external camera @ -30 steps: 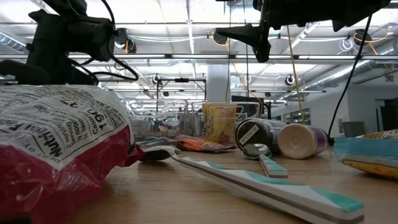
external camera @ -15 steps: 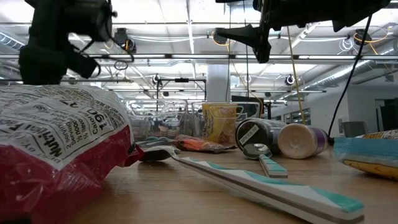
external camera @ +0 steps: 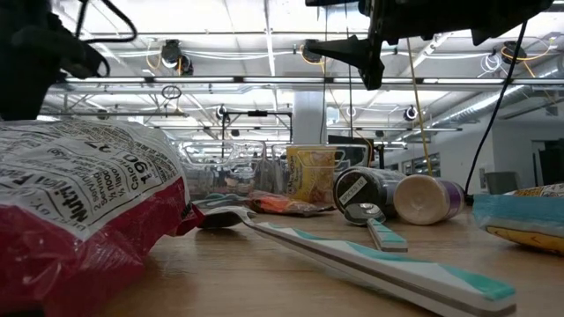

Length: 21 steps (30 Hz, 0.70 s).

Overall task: Pick & Place Food Item
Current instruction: Put the orange noodle pack into the right transparent bin

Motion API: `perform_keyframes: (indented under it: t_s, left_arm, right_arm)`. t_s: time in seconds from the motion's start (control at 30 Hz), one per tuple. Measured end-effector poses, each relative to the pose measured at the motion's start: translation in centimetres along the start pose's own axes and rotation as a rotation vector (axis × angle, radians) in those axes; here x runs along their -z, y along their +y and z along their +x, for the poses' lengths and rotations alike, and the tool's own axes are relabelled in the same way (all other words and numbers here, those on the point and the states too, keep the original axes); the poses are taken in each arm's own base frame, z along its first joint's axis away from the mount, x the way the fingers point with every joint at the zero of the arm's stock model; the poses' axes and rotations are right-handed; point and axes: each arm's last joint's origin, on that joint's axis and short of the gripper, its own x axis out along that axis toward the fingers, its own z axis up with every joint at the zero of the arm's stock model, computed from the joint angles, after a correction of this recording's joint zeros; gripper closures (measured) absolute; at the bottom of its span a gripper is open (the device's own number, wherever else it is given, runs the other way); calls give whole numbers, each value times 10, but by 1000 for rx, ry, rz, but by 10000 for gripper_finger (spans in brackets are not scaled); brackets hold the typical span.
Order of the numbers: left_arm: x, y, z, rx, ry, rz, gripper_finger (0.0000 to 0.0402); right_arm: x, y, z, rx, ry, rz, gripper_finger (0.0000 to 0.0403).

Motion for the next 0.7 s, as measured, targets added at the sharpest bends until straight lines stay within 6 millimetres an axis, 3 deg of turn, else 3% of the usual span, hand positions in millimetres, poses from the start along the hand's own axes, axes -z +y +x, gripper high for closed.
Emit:
perform_keyframes:
  t_s: [0.3, 0.7]
  left_arm:
    - [17, -6, 3, -52, -101, -177, 275]
    - [23, -31, 33, -255, -35, -297, 275]
  right_arm:
    - [-1, -3, 1, 16, 0, -5, 149]
    - [-2, -7, 1, 14, 19, -54, 149]
